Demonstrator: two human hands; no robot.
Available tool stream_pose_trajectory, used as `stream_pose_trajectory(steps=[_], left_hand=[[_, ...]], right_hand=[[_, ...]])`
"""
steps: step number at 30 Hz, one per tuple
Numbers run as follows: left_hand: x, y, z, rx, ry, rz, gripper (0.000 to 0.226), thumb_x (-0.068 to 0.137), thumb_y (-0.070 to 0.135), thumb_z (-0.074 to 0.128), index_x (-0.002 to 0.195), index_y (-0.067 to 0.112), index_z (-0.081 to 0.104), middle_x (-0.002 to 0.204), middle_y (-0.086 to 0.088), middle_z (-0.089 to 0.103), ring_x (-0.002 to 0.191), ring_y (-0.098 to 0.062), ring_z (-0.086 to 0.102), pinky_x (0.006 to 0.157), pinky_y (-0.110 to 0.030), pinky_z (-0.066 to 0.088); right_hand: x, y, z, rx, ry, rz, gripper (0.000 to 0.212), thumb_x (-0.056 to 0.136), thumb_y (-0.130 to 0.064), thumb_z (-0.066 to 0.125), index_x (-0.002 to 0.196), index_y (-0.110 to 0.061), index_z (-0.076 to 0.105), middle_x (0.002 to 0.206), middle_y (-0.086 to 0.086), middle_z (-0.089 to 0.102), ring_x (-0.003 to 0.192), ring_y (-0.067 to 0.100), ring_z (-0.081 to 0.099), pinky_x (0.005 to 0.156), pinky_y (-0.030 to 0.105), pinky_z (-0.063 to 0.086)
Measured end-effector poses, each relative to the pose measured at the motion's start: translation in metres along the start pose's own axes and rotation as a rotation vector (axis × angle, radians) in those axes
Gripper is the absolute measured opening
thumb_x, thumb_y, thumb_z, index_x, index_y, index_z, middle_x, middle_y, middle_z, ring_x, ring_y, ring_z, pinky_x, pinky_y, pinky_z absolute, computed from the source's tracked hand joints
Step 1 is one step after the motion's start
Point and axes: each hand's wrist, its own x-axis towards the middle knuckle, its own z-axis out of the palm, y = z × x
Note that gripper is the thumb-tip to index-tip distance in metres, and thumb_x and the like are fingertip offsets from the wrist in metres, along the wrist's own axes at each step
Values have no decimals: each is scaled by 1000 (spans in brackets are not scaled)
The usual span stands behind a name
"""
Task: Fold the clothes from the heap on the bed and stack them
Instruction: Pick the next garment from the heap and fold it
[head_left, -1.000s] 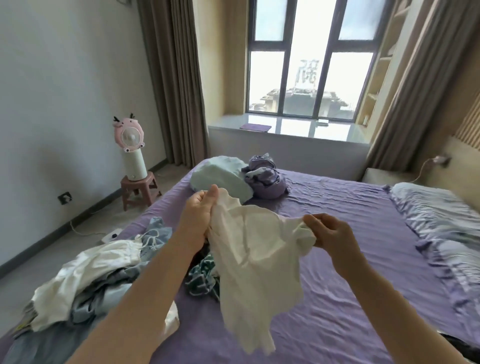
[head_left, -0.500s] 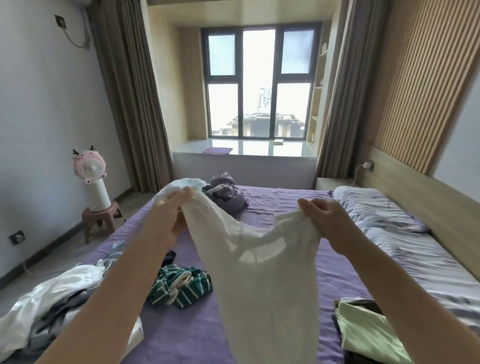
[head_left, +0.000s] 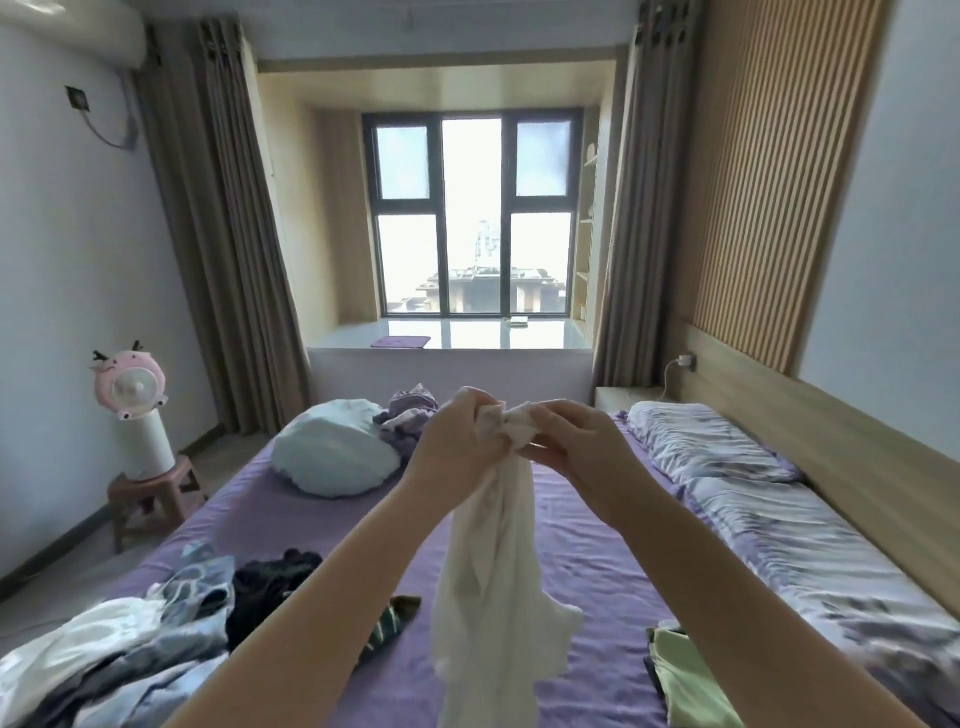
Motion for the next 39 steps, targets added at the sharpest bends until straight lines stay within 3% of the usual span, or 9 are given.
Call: stream_pose_trajectory(steps=[3,6,9,12,18,22,27,36,39], left_hand=[[13,-2,-12,-93,31,-51,22,86,10,65,108,5,64,95,-2,65,83,-10,58,69,-6,41],[25,-3,-31,-368,42,-193,22,90,7,62,111,4,65,98,-10,66,90,-22,60,76,-28,49],[35,-5,-55,-546,22,-200,15,92,6,57,103,5,68,90,-16,62,82,-26,54,73,-37,42],[45,-18,-87,-602,45,-169,14,93,8,56,89,13,69,88,-15,65,84,-26,58,77,-41,44],[39,-97,-145,-377,200,-269,14,72,26,70,86,24,69,87,-4,68,82,-22,61,76,-41,48],[16,-156,-158,-417,194,-425,13,84,5,67,91,16,63,96,-16,64,81,-30,60,74,-42,49],[-12,-186,-139,-350,192,-486,15,85,1,66,98,7,62,85,-7,63,79,-24,57,72,-35,48],[-57,-125,-92,-400,-379,-228,46,87,45,65,123,16,62,128,-10,58,122,-21,54,105,-42,42],[-64,-119,-77,-355,-392,-212,40,82,22,74,119,17,62,110,-9,65,98,-19,63,88,-34,50]], right_hand=[[-1,20,-6,-36,-10,-28,20,90,-9,59,108,-3,65,103,13,70,95,21,68,82,32,55],[-11,64,-13,-232,0,6,25,87,-6,64,111,-13,63,113,7,66,96,11,65,82,23,52],[-23,117,-27,-655,-65,65,38,88,-17,66,125,-13,57,123,2,61,111,15,58,97,32,45],[-31,147,-41,-905,-10,139,20,88,-22,66,98,-4,66,96,9,64,92,21,59,81,33,41],[-15,107,-38,-751,16,163,21,82,-20,73,70,-14,57,60,-6,51,57,8,44,54,21,33],[5,65,-4,-768,-110,136,20,77,-29,77,68,-20,61,58,-12,52,51,0,45,49,15,37],[27,40,47,-742,-139,65,20,79,-34,74,77,-15,67,66,-8,58,54,-5,51,51,8,40],[34,47,86,-128,-70,304,5,85,-6,66,84,0,67,76,10,64,66,15,65,56,24,54],[30,54,86,-45,9,316,6,87,0,62,88,5,63,77,14,62,62,15,65,54,24,55]])
